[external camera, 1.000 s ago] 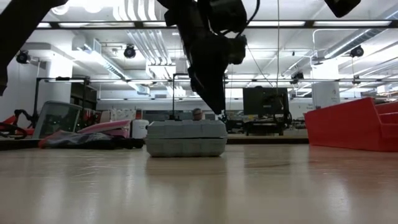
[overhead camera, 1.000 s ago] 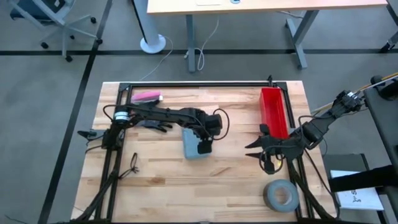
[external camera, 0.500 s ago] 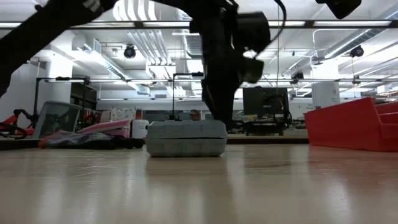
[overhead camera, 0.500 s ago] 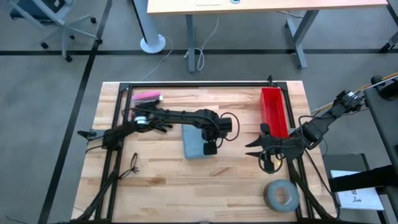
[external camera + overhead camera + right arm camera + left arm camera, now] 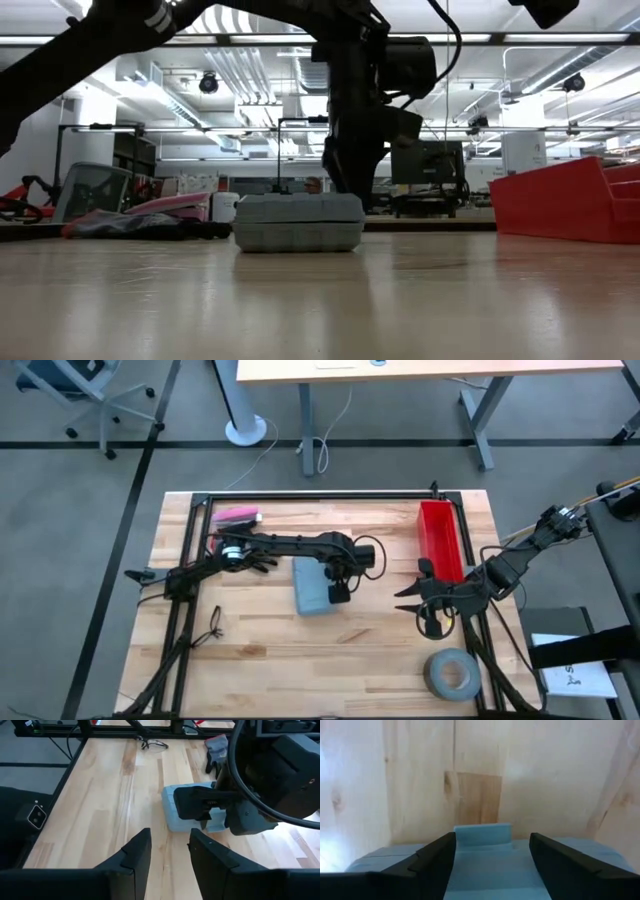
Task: Prefit tool cases
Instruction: Open the pre-fit tool case
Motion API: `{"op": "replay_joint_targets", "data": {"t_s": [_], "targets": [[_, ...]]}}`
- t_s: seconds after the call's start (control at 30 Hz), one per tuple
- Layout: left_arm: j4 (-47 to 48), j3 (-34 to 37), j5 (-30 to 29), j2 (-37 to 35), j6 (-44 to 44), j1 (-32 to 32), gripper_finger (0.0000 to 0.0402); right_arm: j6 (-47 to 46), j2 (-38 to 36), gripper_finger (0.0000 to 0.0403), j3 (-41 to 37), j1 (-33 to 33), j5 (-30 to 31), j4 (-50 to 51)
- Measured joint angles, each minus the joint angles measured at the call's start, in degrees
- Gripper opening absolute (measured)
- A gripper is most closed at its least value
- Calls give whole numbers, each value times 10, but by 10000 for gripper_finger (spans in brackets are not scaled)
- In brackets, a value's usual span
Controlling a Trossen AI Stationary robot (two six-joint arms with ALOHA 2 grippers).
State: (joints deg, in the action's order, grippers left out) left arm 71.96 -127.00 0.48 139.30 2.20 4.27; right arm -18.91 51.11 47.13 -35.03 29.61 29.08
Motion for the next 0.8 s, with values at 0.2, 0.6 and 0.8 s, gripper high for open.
{"op": "replay_joint_targets", "data": {"t_s": [0.2, 0.6, 0.8], "targets": [[-7, 11, 0, -1, 11, 0, 292, 7, 4, 117, 0, 0, 0, -8], [-9, 22, 1, 2, -24, 0, 298, 20, 15, 113, 0, 0, 0, -26], [-4, 24, 2, 14, -48, 0, 287, 19, 15, 119, 0, 0, 0, -29]]}}
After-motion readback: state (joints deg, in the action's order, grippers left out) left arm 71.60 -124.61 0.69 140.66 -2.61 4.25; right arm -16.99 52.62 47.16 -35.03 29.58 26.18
